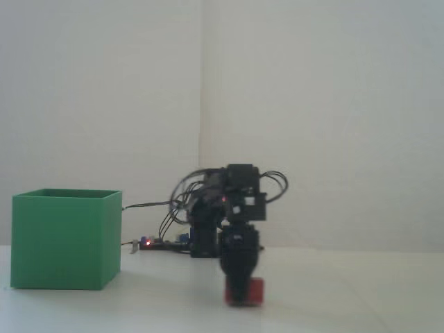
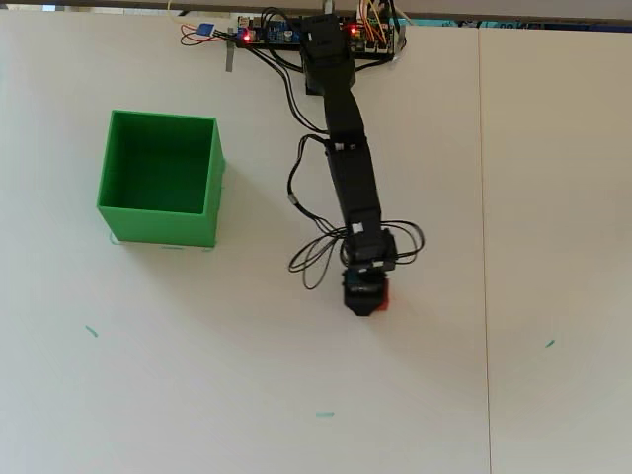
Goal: Grasp a red block and put it in the green bin.
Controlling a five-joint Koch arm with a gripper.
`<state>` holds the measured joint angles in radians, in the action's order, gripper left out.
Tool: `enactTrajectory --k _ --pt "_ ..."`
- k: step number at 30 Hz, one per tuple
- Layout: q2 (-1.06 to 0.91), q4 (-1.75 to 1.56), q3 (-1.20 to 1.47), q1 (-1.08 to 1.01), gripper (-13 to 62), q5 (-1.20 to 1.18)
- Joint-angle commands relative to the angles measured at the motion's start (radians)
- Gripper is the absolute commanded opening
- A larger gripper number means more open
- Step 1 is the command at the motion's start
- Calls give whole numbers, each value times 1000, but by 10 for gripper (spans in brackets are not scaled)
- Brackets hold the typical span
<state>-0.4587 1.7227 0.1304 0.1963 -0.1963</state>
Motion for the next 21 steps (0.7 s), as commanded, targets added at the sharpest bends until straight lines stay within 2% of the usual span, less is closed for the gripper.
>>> enactTrajectory --k 1,11,21 --pt "-227 32 -21 -35 36 -5" --pt "-632 31 -14 -222 36 18" --pt "-747 32 6 -548 36 150"
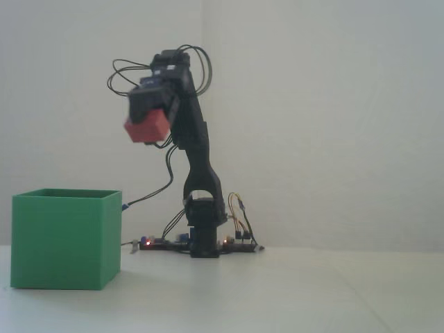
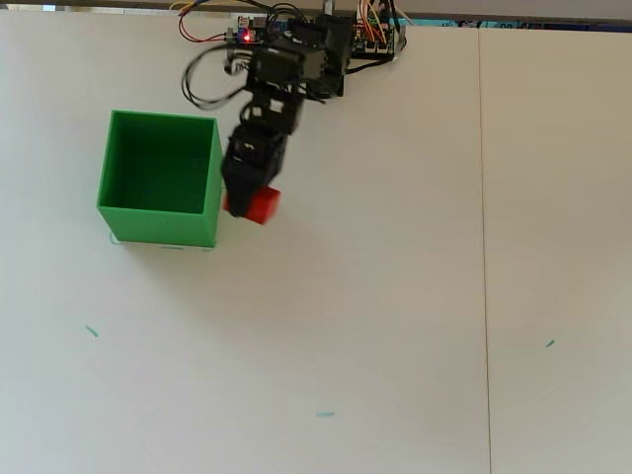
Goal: Grasp a red block and put it in the green bin.
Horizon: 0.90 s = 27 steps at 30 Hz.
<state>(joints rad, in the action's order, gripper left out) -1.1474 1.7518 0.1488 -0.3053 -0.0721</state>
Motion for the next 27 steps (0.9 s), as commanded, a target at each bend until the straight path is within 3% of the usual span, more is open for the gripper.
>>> enactTrajectory --k 1,12,27 --pt "-58 2 -12 -83 36 43" --pt "-57 17 2 -391 36 133" --pt "-25 49 173 -430 36 158"
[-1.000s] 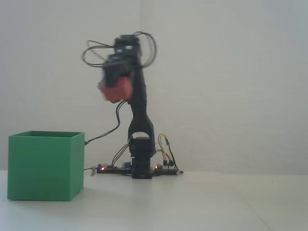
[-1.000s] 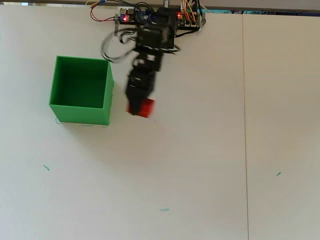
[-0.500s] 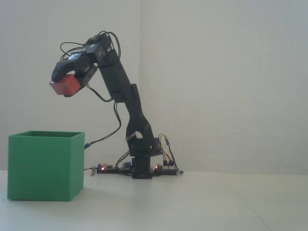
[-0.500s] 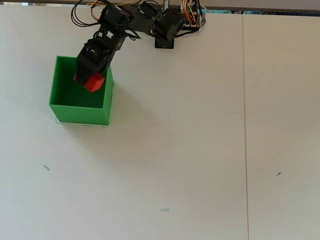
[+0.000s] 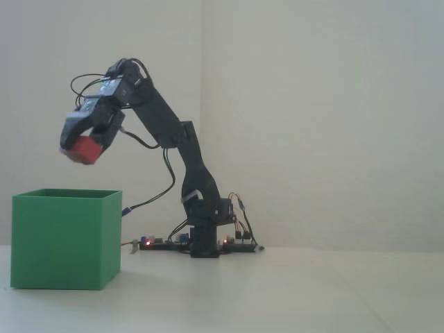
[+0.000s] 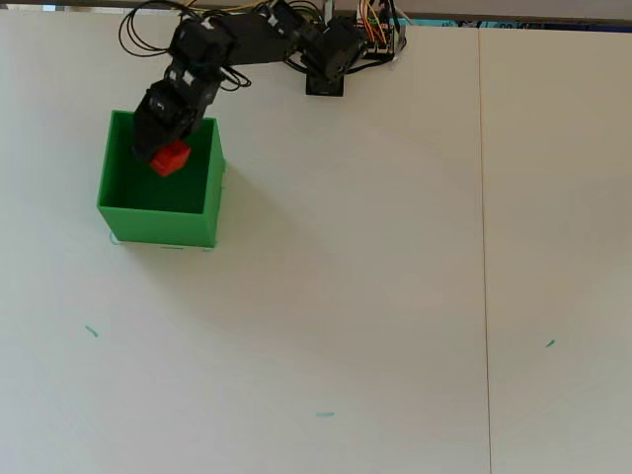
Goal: Grasp a red block and put it in the green bin.
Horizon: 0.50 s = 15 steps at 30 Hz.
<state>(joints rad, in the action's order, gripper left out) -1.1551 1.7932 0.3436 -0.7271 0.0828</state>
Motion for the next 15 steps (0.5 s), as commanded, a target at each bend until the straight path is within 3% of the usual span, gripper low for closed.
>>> enactTrajectory --k 1,4,5,7,8,15 --pt "-17 8 -21 -11 36 5" --pt "-17 8 -21 -17 42 29" --pt "-17 8 -21 -18 92 63" --pt "-17 -2 -21 -28 293 130" --pt "-17 -2 -21 -31 335 144" --pt "-18 -3 -21 -32 345 164"
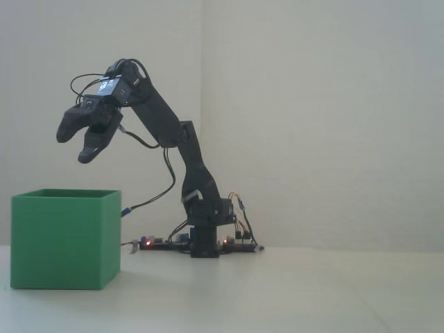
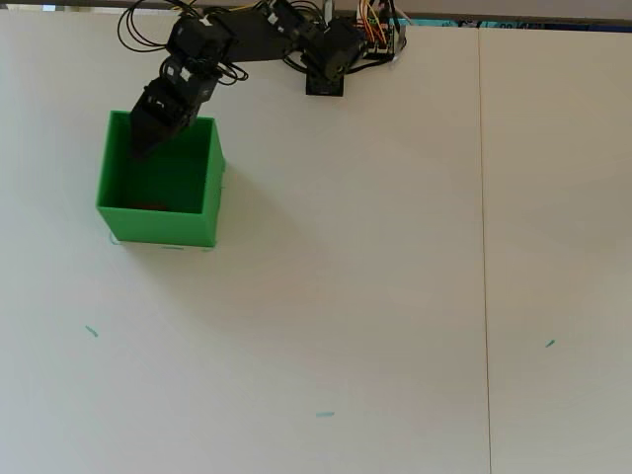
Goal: Grasp a red block and put it in the green bin.
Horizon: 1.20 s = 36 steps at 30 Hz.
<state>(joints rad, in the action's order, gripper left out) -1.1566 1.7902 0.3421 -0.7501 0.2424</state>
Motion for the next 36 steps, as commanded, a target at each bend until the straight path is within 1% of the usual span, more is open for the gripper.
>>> enactTrajectory --k 1,7,11,14,19,25,33,36 --pt "-17 0 -20 -9 345 3" --pt "-52 0 -20 14 345 3" --pt "-193 -44 -20 87 346 -2" --pt "-302 -66 2 193 344 -66" --pt "-500 -118 193 351 332 -153" --pt "-647 -195 348 408 328 -199" --pt "-788 -209 503 472 329 -207" --pt "-876 -209 601 509 336 -206"
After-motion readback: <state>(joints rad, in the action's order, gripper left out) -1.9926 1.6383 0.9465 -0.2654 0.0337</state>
